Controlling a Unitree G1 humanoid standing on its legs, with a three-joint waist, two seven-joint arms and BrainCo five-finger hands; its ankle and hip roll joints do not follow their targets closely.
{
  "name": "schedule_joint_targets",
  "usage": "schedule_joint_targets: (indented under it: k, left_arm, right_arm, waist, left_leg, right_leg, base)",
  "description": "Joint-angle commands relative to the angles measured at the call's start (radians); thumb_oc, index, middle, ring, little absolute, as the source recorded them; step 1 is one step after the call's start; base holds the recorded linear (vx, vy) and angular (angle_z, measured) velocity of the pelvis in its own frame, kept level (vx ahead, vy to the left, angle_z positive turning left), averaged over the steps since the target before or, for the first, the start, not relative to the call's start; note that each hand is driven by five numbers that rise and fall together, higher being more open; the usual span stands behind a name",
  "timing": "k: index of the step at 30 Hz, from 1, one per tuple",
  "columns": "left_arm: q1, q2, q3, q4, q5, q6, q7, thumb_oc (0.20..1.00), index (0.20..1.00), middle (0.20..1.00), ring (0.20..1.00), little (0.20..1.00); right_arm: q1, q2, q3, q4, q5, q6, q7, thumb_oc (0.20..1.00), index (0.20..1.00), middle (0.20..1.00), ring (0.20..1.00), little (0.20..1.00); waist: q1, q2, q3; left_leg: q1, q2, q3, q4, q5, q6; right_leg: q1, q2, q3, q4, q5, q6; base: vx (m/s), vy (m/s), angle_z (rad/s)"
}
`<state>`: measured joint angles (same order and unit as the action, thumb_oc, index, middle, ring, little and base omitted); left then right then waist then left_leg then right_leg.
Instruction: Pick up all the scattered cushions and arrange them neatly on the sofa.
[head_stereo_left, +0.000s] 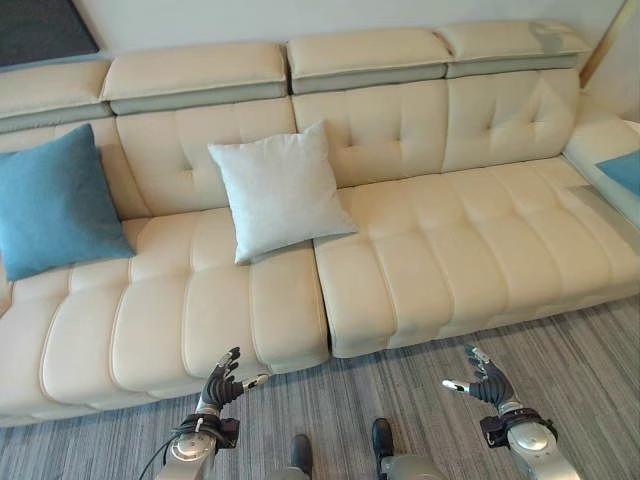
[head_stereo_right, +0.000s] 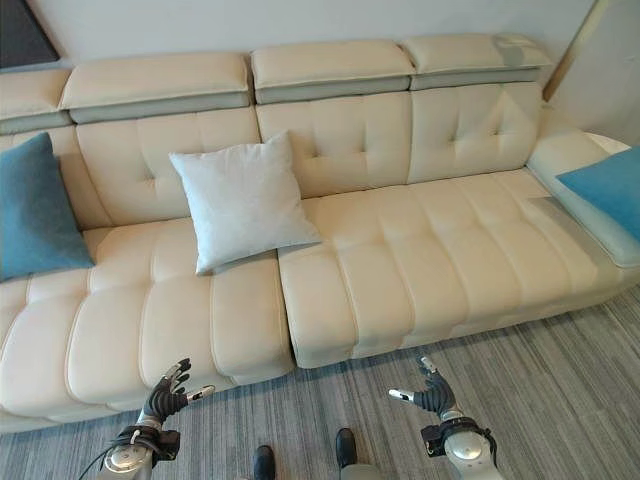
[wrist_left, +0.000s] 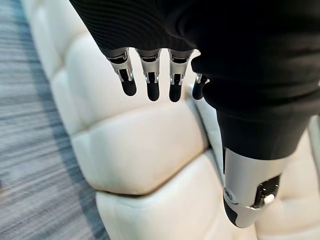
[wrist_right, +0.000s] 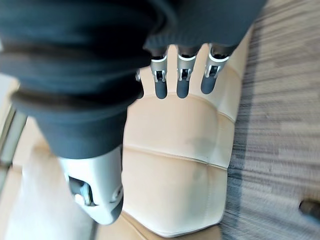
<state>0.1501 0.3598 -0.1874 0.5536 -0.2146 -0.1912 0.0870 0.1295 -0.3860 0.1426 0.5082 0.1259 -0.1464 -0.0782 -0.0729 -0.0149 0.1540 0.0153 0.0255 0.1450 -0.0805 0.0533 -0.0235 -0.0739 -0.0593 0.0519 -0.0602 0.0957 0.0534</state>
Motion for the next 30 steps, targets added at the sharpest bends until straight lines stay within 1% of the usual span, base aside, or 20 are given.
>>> schedule_joint_targets:
  k: [1,2,5,6,7,8,9,11,14,16,17,19,20,21,22,23,24,25,26,30]
  left_arm:
    - [-0.027,0.019,-0.007,-0.026,0.041,-0.023,-0.021,1.000,1.000,1.000,1.000,1.000]
    - [-0.030,0.021,-0.021,-0.041,0.043,-0.019,-0.024,1.000,1.000,1.000,1.000,1.000]
    - [-0.045,0.023,-0.034,-0.048,0.043,-0.017,-0.023,1.000,1.000,1.000,1.000,1.000]
    - [-0.051,0.029,-0.037,-0.060,0.044,-0.016,-0.020,1.000,1.000,1.000,1.000,1.000]
    - [-0.054,0.040,-0.037,-0.073,0.041,-0.011,-0.023,1.000,1.000,1.000,1.000,1.000]
    - [-0.049,0.045,-0.034,-0.080,0.043,-0.009,-0.025,1.000,1.000,1.000,1.000,1.000]
    - [-0.049,0.045,-0.033,-0.081,0.043,-0.008,-0.025,1.000,1.000,1.000,1.000,1.000]
    - [-0.035,0.050,-0.020,-0.083,0.049,-0.006,-0.030,1.000,1.000,1.000,1.000,1.000]
    - [-0.029,0.040,-0.018,-0.058,0.064,0.000,-0.046,1.000,1.000,1.000,1.000,1.000]
    - [-0.034,0.029,-0.032,-0.053,0.064,-0.001,-0.051,1.000,1.000,1.000,1.000,1.000]
    - [-0.042,0.012,-0.045,-0.048,0.052,0.000,-0.046,1.000,1.000,1.000,1.000,1.000]
    - [-0.042,0.001,-0.048,-0.045,0.041,-0.004,-0.038,1.000,1.000,1.000,1.000,1.000]
    - [-0.038,-0.003,-0.051,-0.047,0.035,-0.003,-0.032,1.000,1.000,1.000,1.000,1.000]
    - [-0.034,-0.010,-0.059,-0.045,0.032,-0.005,-0.030,1.000,1.000,1.000,1.000,1.000]
    - [-0.033,-0.010,-0.060,-0.045,0.032,-0.005,-0.030,1.000,1.000,1.000,1.000,1.000]
    - [-0.030,-0.011,-0.067,-0.043,0.043,-0.004,-0.030,1.000,1.000,1.000,1.000,1.000]
    - [-0.030,-0.011,-0.067,-0.043,0.043,-0.004,-0.030,1.000,1.000,1.000,1.000,1.000]
    - [-0.028,-0.011,-0.072,-0.044,0.051,-0.001,-0.030,1.000,1.000,1.000,1.000,1.000]
    - [-0.018,-0.009,-0.071,-0.061,0.065,0.005,-0.030,1.000,1.000,1.000,1.000,1.000]
    - [-0.017,-0.012,-0.066,-0.068,0.072,0.013,-0.033,1.000,1.000,1.000,1.000,1.000]
  right_arm:
    - [-0.034,-0.011,-0.003,0.005,0.074,-0.028,-0.003,1.000,1.000,1.000,1.000,1.000]
    - [-0.049,0.010,0.001,0.009,0.099,-0.027,-0.006,1.000,1.000,1.000,1.000,1.000]
    - [-0.080,0.029,0.010,0.014,0.112,-0.030,-0.016,1.000,1.000,1.000,1.000,1.000]
    - [-0.093,0.038,0.013,0.015,0.116,-0.031,-0.022,1.000,1.000,1.000,1.000,1.000]
    - [-0.097,0.050,0.020,-0.009,0.110,-0.030,-0.031,1.000,1.000,1.000,1.000,1.000]
    - [-0.097,0.052,0.026,-0.017,0.102,-0.028,-0.031,1.000,1.000,1.000,1.000,1.000]
    - [-0.097,0.052,0.026,-0.019,0.102,-0.028,-0.031,1.000,1.000,1.000,1.000,1.000]
    - [-0.094,0.054,0.042,-0.035,0.092,-0.028,-0.027,1.000,1.000,1.000,1.000,1.000]
    - [-0.063,0.043,0.045,-0.062,0.076,-0.024,-0.017,1.000,1.000,1.000,1.000,1.000]
    - [-0.043,0.028,0.033,-0.075,0.082,-0.026,-0.017,1.000,1.000,1.000,1.000,1.000]
    - [-0.041,0.004,0.026,-0.076,0.088,-0.029,-0.025,1.000,1.000,1.000,1.000,1.000]
    - [-0.049,-0.003,0.026,-0.070,0.086,-0.027,-0.029,1.000,1.000,1.000,1.000,1.000]
    - [-0.051,-0.007,0.031,-0.076,0.090,-0.024,-0.036,1.000,1.000,1.000,1.000,1.000]
    - [-0.042,-0.011,0.029,-0.098,0.092,-0.023,-0.028,1.000,1.000,1.000,1.000,1.000]
    - [-0.041,-0.011,0.029,-0.099,0.092,-0.023,-0.028,1.000,1.000,1.000,1.000,1.000]
    - [-0.038,-0.012,0.029,-0.096,0.095,-0.026,-0.029,1.000,1.000,1.000,1.000,1.000]
    - [-0.038,-0.012,0.029,-0.096,0.095,-0.026,-0.029,1.000,1.000,1.000,1.000,1.000]
    - [-0.036,-0.011,0.029,-0.097,0.096,-0.026,-0.033,1.000,1.000,1.000,1.000,1.000]
    - [-0.040,-0.006,0.036,-0.087,0.097,-0.029,-0.043,1.000,1.000,1.000,1.000,1.000]
    - [-0.049,0.001,0.040,-0.073,0.096,-0.030,-0.049,1.000,1.000,1.000,1.000,1.000]
  waist:
    - [-0.018,-0.019,-0.022]
    - [-0.031,-0.019,-0.011]
    - [-0.028,-0.023,0.001]
    - [-0.018,-0.023,0.007]
    - [-0.003,-0.015,0.007]
    - [0.004,-0.004,0.003]
    - [0.003,-0.010,0.006]
    - [0.015,-0.005,-0.004]
    - [-0.012,-0.008,-0.020]
    - [-0.031,0.000,-0.012]
    - [-0.037,0.005,0.006]
    - [-0.035,0.012,0.013]
    - [-0.022,0.008,0.021]
    - [0.001,-0.016,0.028]
    - [0.001,-0.015,0.028]
    - [0.023,-0.027,0.034]
    - [0.023,-0.027,0.034]
    - [0.034,-0.030,0.038]
    - [0.060,-0.017,0.044]
    - [0.094,-0.012,0.035]
  left_leg:
    - [-0.033,0.000,-0.026,0.077,-0.107,-0.016]
    - [-0.021,0.003,0.017,0.083,-0.123,-0.003]
    - [-0.022,0.011,0.067,0.089,-0.130,0.002]
    - [-0.018,0.023,0.107,0.088,-0.131,0.003]
    - [0.001,0.053,0.180,0.068,-0.126,-0.004]
    - [0.022,0.070,0.203,0.064,-0.141,-0.012]
    - [0.011,0.068,0.215,0.067,-0.123,-0.007]
    - [0.049,0.092,0.277,0.070,-0.141,-0.022]
    - [0.087,0.112,0.332,0.099,-0.160,-0.035]
    - [0.063,0.147,0.329,0.235,-0.180,-0.042]
    - [0.025,0.189,0.301,0.384,-0.149,-0.055]
    - [0.006,0.210,0.274,0.448,-0.120,-0.068]
    - [-0.020,0.181,0.209,0.478,-0.109,-0.053]
    - [-0.116,0.094,0.119,0.487,-0.126,-0.018]
    - [-0.116,0.095,0.118,0.489,-0.128,-0.018]
    - [-0.186,0.049,0.079,0.446,-0.155,-0.001]
    - [-0.185,0.048,0.079,0.447,-0.156,-0.001]
    - [-0.241,0.033,0.069,0.411,-0.121,0.002]
    - [-0.293,0.004,0.039,0.291,-0.034,-0.010]
    - [-0.342,-0.037,-0.015,0.096,0.030,-0.019]
  right_leg:
    - [0.019,0.013,0.014,0.057,-0.088,0.066]
    - [-0.012,0.027,0.054,0.092,-0.084,0.076]
    - [-0.060,0.033,0.049,0.128,-0.074,0.087]
    - [-0.082,0.020,-0.005,0.146,-0.071,0.091]
    - [-0.094,-0.034,-0.214,0.167,-0.091,0.077]
    - [-0.087,-0.059,-0.299,0.188,-0.116,0.078]
    - [-0.094,-0.063,-0.308,0.186,-0.100,0.068]
    - [-0.064,-0.103,-0.434,0.189,-0.122,0.073]
    - [-0.065,-0.087,-0.372,0.174,-0.125,0.072]
    - [-0.049,-0.068,-0.335,0.161,-0.139,0.052]
    - [-0.020,-0.042,-0.304,0.155,-0.163,0.027]
    - [-0.003,-0.022,-0.291,0.154,-0.177,0.010]
    - [0.006,-0.010,-0.260,0.154,-0.179,0.002]
    - [0.028,-0.012,-0.216,0.131,-0.164,-0.002]
    - [0.029,-0.012,-0.217,0.131,-0.164,-0.001]
    - [0.064,-0.009,-0.185,0.115,-0.176,0.005]
    - [0.064,-0.009,-0.184,0.115,-0.176,0.006]
    - [0.082,0.002,-0.173,0.109,-0.184,0.003]
    - [0.134,0.042,-0.144,0.093,-0.205,0.001]
    - [0.192,0.082,-0.082,0.090,-0.246,-0.002]
  base:
    - [-0.05,0.124,-0.81]
    - [-0.03,0.061,-0.73]
    - [-0.08,0.016,-1.30]
    - [-0.09,-0.119,-1.76]
    - [0.01,-0.136,-2.25]
    - [-0.03,-0.138,-2.26]
    - [0.08,-0.078,-1.87]
    - [0.08,-0.153,-1.41]
    - [0.20,-0.279,-1.49]
    - [0.20,-0.287,-1.01]
    - [0.28,-0.334,-0.59]
    - [0.20,-0.191,-0.49]
    - [0.19,-0.166,-0.81]
    - [0.19,-0.154,-0.80]
    - [0.27,-0.164,-1.22]
    - [0.20,-0.071,-1.09]
    - [0.31,-0.113,-0.95]
    - [0.40,-0.072,-0.40]
    - [0.40,-0.076,-0.30]
    - [0.45,-0.007,-0.66]
